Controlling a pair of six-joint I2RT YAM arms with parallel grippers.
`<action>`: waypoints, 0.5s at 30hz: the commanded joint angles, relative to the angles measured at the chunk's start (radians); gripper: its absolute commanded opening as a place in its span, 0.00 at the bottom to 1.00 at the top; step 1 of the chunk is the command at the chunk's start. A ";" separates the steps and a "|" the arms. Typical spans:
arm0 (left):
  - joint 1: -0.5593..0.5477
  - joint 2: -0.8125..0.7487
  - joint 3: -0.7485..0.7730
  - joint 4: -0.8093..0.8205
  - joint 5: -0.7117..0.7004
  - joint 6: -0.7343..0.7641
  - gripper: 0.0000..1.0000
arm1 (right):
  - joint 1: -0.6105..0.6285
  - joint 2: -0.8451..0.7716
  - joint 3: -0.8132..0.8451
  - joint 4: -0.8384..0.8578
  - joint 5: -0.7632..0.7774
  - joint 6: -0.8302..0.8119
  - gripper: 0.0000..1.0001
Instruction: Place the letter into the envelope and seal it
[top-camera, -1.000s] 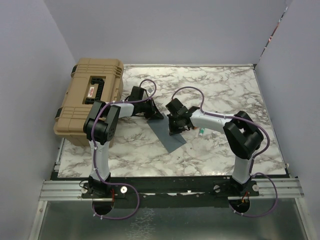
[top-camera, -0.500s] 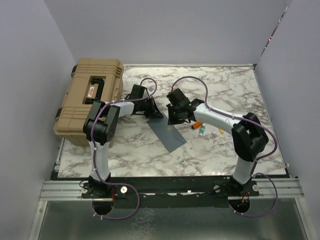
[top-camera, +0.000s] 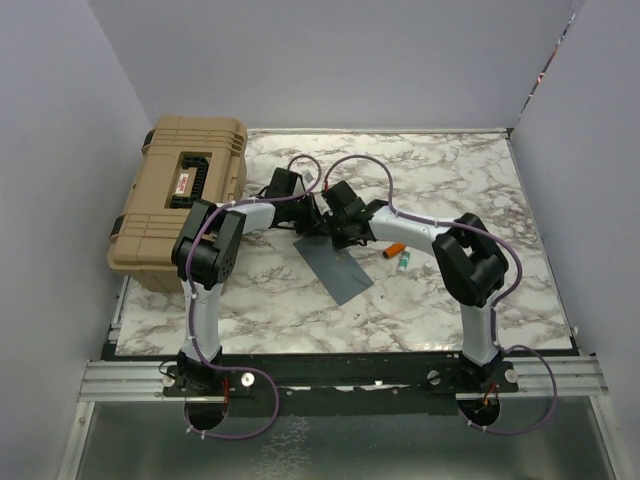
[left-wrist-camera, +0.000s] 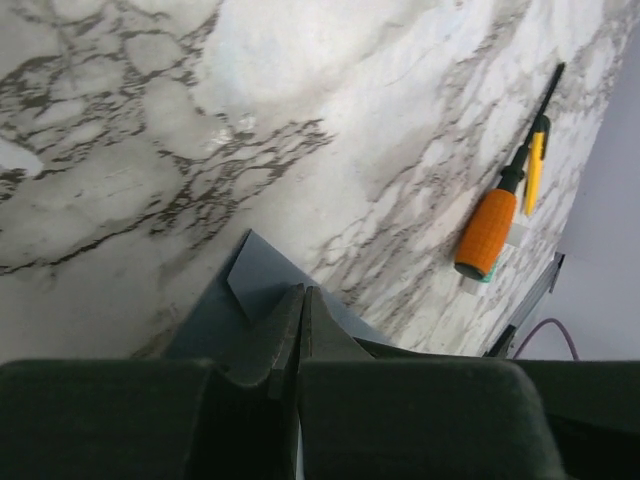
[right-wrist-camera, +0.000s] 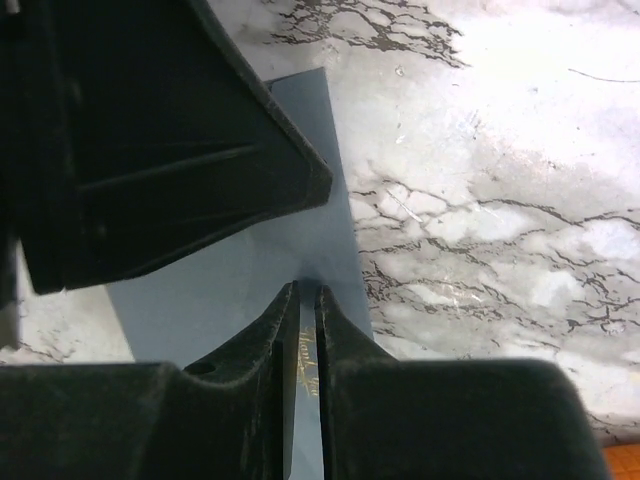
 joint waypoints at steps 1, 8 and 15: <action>0.000 0.040 -0.021 -0.011 -0.058 -0.005 0.00 | 0.011 0.004 -0.052 0.049 -0.031 -0.091 0.15; 0.002 0.067 -0.047 -0.052 -0.105 0.020 0.00 | 0.021 -0.040 -0.159 0.007 -0.075 -0.137 0.23; 0.002 0.076 -0.043 -0.073 -0.126 0.040 0.00 | 0.030 -0.105 -0.242 -0.064 -0.129 -0.167 0.30</action>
